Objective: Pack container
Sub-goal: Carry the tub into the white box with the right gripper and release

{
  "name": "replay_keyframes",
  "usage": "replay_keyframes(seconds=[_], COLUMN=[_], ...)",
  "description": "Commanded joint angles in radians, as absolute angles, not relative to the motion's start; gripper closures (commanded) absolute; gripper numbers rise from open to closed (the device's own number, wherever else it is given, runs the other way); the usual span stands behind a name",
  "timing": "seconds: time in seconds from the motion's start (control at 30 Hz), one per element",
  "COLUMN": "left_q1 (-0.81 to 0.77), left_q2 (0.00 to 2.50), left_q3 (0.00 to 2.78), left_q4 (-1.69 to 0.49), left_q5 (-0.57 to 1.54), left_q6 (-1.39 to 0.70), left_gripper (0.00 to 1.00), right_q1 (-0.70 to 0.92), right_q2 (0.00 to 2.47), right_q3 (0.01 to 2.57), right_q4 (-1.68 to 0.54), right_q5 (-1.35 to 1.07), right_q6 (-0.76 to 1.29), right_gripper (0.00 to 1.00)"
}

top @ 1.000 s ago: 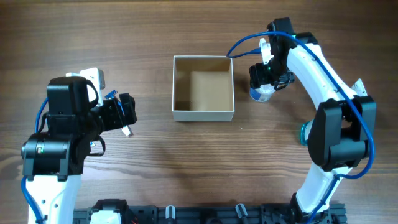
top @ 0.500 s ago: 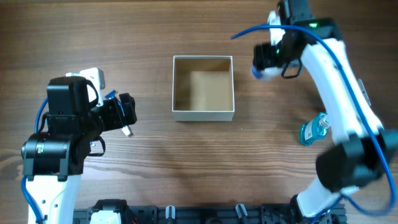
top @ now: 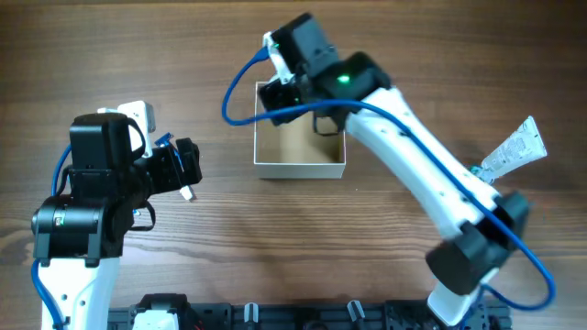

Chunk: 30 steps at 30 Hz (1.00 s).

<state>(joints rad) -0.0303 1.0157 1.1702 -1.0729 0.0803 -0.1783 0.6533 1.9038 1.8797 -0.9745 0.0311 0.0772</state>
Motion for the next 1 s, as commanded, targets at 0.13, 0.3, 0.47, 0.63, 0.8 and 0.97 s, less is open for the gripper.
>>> replay_keyframes(seconds=[0.13,0.3,0.47,0.63,0.8,0.97], left_q1=[-0.024,-0.024,-0.024,-0.024,-0.024,-0.024], left_q2=[1.017,1.018,1.018,1.017,1.018,1.018], left_q3=[1.194,1.194,1.194,1.194,1.194,1.194], left_q4=[-1.082,-1.082,-1.082,-1.086,-1.09,-1.09], left_q5=[0.096,0.096,0.096,0.096,0.096,0.096], left_q6=[-0.188,-0.188,-0.188,-0.188,-0.188,-0.188], left_gripper=[0.0,0.0,0.0,0.0,0.0,0.0], right_q1=[0.651,0.648,0.647,0.637,0.626,0.625], right_q2=[2.031,2.114,2.179,2.186,2.186,2.168], right_q3=[1.877,1.877,1.876,1.876,1.877,1.878], right_q4=[-0.926,-0.906,-0.831,-0.801,-0.81,-0.813], right_q5=[0.052,0.053,0.054,0.056,0.057,0.057], right_q6=[0.111,0.112,0.107,0.108,0.107,0.107], right_gripper=[0.96,0.95,0.85,0.35,0.0,0.0])
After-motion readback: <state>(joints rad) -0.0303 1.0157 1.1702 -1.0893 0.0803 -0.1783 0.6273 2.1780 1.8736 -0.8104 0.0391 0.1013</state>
